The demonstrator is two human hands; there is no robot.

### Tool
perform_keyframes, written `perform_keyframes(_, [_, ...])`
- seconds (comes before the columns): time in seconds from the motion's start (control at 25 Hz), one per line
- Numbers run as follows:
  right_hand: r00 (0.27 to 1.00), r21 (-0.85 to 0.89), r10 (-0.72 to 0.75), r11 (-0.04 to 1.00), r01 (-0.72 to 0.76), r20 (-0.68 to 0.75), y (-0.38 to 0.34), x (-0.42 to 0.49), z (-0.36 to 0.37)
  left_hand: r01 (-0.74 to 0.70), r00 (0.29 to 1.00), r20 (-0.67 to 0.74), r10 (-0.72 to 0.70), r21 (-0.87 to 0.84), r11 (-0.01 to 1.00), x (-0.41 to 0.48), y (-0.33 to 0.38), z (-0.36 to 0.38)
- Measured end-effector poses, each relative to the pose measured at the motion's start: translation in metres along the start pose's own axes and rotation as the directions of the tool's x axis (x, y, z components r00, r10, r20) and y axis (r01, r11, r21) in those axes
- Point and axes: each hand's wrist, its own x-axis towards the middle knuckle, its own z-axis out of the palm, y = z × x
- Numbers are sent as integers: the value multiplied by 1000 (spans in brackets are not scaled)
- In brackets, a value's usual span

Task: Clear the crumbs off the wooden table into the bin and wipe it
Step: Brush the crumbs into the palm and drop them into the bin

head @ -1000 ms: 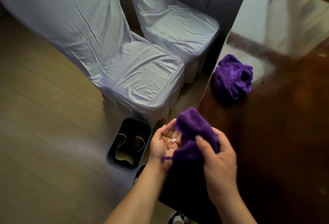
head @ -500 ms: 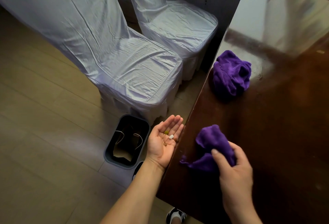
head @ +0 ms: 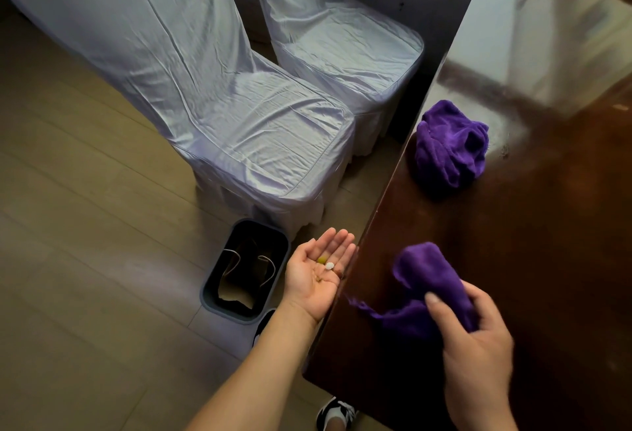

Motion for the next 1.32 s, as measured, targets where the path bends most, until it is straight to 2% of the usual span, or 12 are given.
perform_keyframes(0.08, [992, -31, 120, 992, -121, -29, 4, 1, -12, 47, 998, -34, -47, -12, 999, 0, 2, -4])
perform_keyframes(0.16, [985, -61, 170, 983, -171, -21, 6, 0, -13, 60, 997, -54, -64, -57, 997, 1, 4, -8])
perform_keyframes(0.32, [990, -57, 144, 988, -143, 7, 7, -9, -5, 39, 996, -72, -48, -127, 991, 1, 2, -17])
perform_keyframes(0.52, [991, -63, 101, 993, -96, 84, 5, -10, 2, -14, 1000, -26, 10, -154, 988, -1, 15, -23])
perform_keyframes(0.72, [987, -89, 1, 996, 14, 163, -1, -7, 15, -173, 985, -27, 171, -122, 977, -14, 63, -51])
perform_keyframes(0.92, [973, -199, -131, 965, 168, 189, -4, 0, 25, -355, 932, -101, 348, -58, 933, -29, 123, -87])
perform_keyframes(1.12, [925, -359, -319, 855, 375, 208, -10, 4, 33, -411, 904, -134, 406, -15, 912, -29, 147, -96])
perform_keyframes(1.32, [857, -307, -414, 810, 500, 306, -11, -6, 57, -404, 902, -152, 405, 38, 914, -18, 153, -99])
